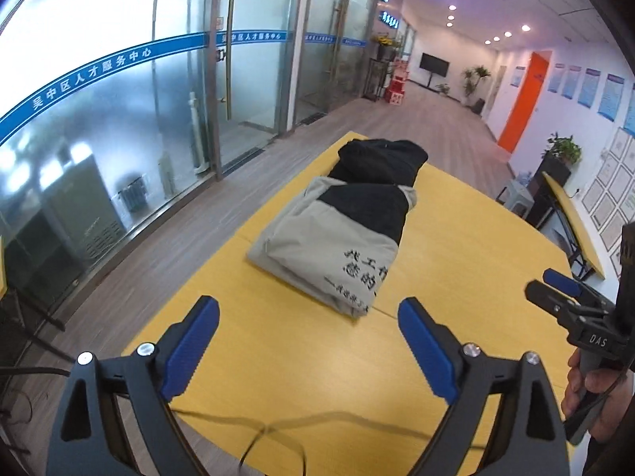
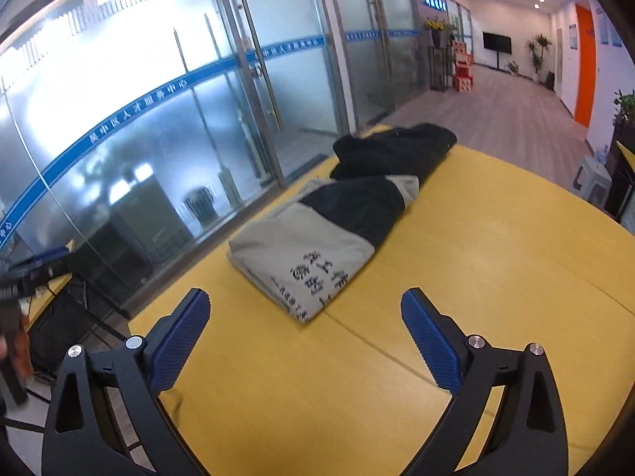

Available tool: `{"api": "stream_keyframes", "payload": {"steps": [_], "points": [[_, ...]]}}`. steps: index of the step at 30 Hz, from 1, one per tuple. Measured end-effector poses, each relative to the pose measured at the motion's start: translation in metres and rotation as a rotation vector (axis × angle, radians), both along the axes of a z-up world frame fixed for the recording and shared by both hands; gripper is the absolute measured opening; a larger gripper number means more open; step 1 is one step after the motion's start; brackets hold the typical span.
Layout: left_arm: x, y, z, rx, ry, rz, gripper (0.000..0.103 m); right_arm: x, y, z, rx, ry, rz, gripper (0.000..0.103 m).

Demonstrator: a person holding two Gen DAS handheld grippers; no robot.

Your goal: Fold clothes

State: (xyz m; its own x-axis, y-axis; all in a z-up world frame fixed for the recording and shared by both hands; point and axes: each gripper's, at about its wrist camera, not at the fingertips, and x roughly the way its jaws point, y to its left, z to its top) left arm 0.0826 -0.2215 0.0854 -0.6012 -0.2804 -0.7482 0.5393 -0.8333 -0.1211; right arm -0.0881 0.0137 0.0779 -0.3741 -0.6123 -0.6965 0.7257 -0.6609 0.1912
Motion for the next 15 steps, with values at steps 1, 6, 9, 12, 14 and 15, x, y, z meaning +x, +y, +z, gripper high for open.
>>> {"api": "stream_keyframes", "payload": {"steps": [1,6,9,12,14,15], "points": [[-0.001,0.01,-0.004,0.0,-0.006,0.009,0.095,0.002,-0.003,-0.002,0.02,-0.014,-0.003,0.098],[-0.014,0.034,-0.016,-0.024,-0.036,0.04,0.095,0.007,-0.013,-0.011,0.112,-0.035,-0.012,0.098],[-0.022,0.039,-0.02,-0.038,-0.057,0.046,0.095,0.006,-0.02,-0.018,0.17,-0.028,-0.008,0.098],[-0.027,0.034,-0.023,-0.02,-0.068,0.077,0.095,0.005,-0.028,-0.023,0.222,-0.011,0.001,0.098],[-0.031,0.03,-0.023,-0.021,-0.066,0.085,0.095,0.004,-0.034,-0.026,0.257,0.002,0.009,0.098],[-0.035,0.03,-0.024,-0.026,-0.072,0.081,0.095,0.003,-0.038,-0.027,0.266,0.004,0.011,0.098]]}}
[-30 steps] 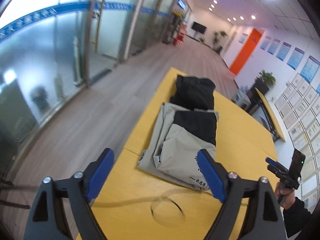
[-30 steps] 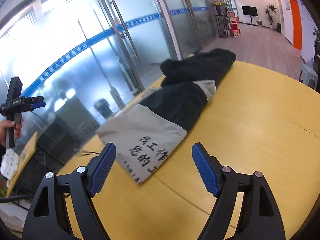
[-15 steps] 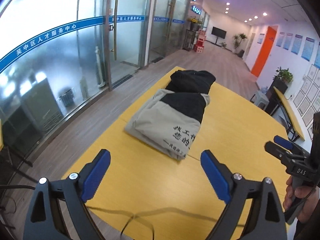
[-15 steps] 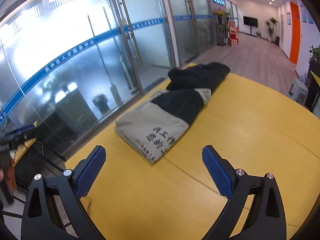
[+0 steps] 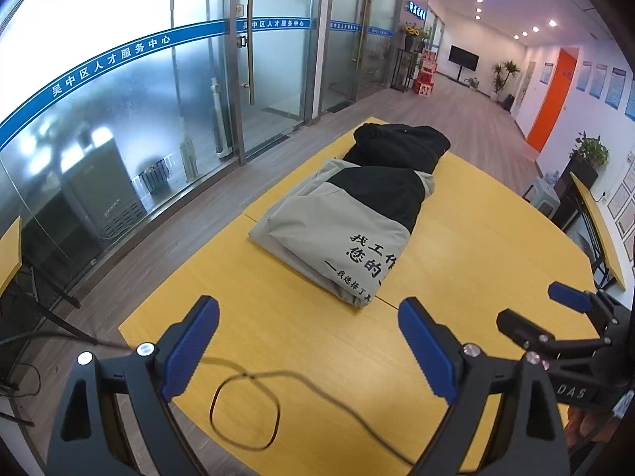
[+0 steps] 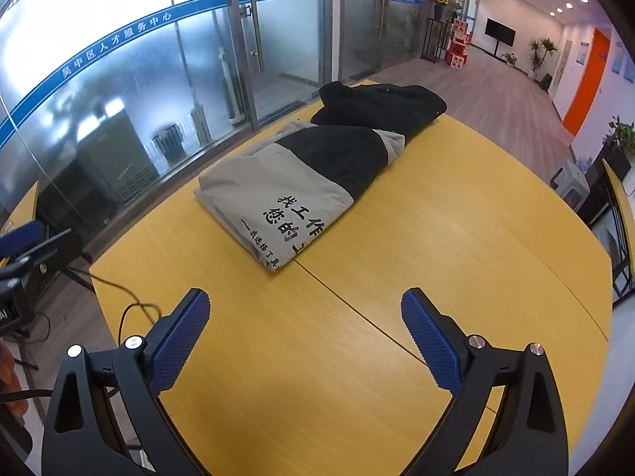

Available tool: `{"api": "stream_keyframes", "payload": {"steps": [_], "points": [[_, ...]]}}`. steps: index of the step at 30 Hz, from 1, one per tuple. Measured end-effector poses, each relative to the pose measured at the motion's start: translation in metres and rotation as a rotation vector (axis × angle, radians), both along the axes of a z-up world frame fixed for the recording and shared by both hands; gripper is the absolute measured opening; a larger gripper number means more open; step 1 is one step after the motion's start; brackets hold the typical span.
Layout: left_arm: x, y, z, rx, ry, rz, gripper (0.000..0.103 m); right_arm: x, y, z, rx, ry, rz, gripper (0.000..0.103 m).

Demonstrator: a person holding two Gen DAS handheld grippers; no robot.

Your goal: Fold clothes

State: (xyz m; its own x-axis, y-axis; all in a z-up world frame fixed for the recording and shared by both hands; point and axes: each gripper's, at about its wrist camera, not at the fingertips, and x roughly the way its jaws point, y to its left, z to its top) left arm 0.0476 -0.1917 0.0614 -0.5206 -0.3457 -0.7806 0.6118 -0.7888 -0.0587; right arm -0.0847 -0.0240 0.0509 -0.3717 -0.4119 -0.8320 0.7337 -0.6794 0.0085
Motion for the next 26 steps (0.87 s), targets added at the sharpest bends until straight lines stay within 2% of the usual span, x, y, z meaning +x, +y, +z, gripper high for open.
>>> {"api": "stream_keyframes", "payload": {"steps": [5,11,15,18,26], "points": [[-0.022,-0.005,-0.009,-0.026,-0.031,-0.022,0.101,-0.009,-0.023,-0.011,0.056,-0.001,0.023,0.098],[-0.048,-0.031,-0.027,0.072,-0.01,-0.059,0.103,-0.029,-0.055,-0.03,0.1,-0.023,0.004,0.098],[-0.07,-0.045,-0.037,0.061,-0.035,-0.076,0.103,-0.045,-0.074,-0.043,0.124,-0.046,-0.023,0.098],[-0.085,-0.054,-0.045,0.018,-0.072,-0.072,0.103,-0.056,-0.086,-0.052,0.146,-0.052,-0.039,0.098],[-0.119,-0.08,-0.063,0.013,-0.123,-0.11,0.103,-0.082,-0.111,-0.071,0.18,-0.087,-0.089,0.098]]}}
